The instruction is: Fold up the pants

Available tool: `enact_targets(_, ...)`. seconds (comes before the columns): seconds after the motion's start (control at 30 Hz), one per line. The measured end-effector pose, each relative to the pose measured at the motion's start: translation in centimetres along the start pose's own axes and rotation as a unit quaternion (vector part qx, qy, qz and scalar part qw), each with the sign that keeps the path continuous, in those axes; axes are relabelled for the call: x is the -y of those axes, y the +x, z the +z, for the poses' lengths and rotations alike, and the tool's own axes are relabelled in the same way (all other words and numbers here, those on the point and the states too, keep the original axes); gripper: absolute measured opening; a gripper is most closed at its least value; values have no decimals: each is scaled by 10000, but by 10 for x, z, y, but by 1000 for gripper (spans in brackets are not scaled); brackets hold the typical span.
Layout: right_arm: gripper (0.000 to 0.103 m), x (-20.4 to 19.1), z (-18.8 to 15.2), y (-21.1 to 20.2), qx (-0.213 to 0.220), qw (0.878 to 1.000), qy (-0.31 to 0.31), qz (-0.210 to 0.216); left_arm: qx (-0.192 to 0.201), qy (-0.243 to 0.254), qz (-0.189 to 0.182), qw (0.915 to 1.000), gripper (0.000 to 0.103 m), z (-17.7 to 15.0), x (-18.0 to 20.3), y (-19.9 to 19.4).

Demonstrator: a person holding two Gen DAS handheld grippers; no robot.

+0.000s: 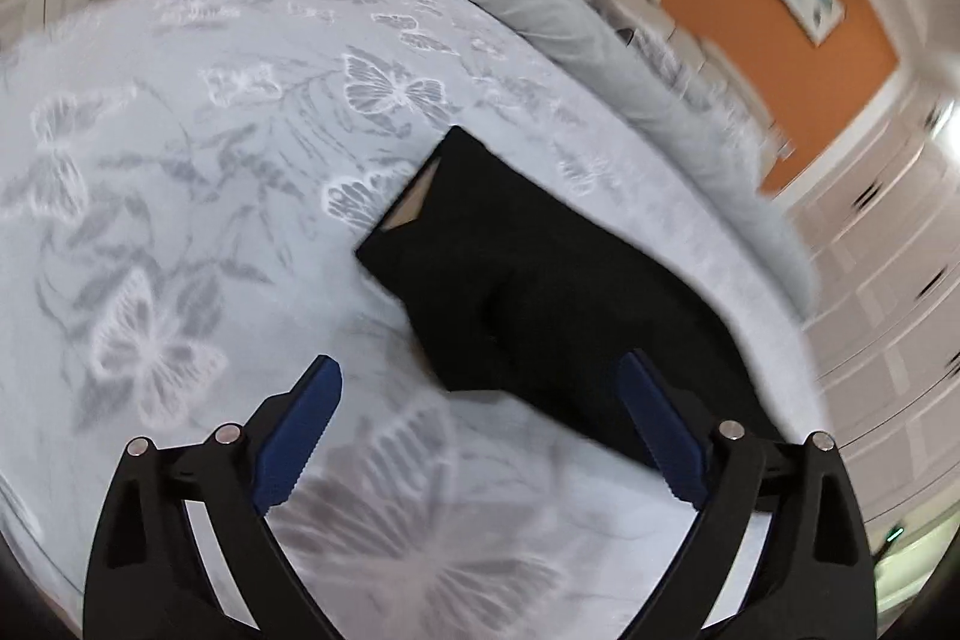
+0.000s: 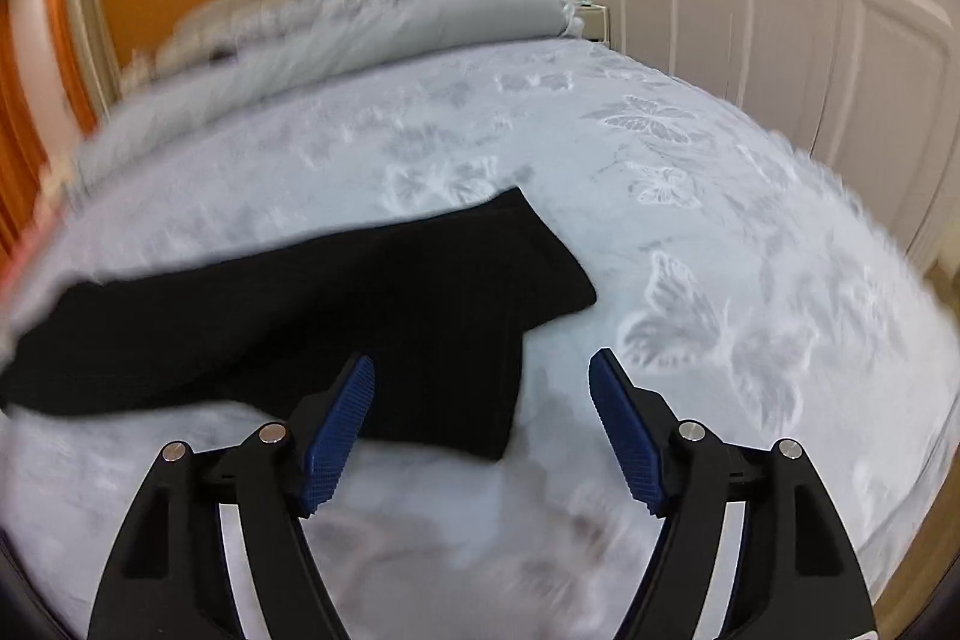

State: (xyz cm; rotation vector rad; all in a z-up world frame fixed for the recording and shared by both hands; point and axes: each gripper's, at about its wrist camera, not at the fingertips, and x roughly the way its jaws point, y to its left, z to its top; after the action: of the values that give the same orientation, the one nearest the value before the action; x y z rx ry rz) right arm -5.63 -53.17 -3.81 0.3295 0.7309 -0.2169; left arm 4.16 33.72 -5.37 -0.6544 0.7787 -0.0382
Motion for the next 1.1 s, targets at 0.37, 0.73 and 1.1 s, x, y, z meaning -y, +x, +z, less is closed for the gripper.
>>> enact_targets(0.37,79,-66,-15,10,-485,9812,910,1633,-1457,-2618,-1704,9387,92,-6,-9,90)
enact_targets(0.73,79,-74,22,79,-1306,9690,1771,1127,-1830,-3236,-1445,9170,61,16,-10,137)
enact_targets(1.1,4,-106,102,13,778,9841,545,1499,-540,-245,-1342,9892,4,97,83,59)
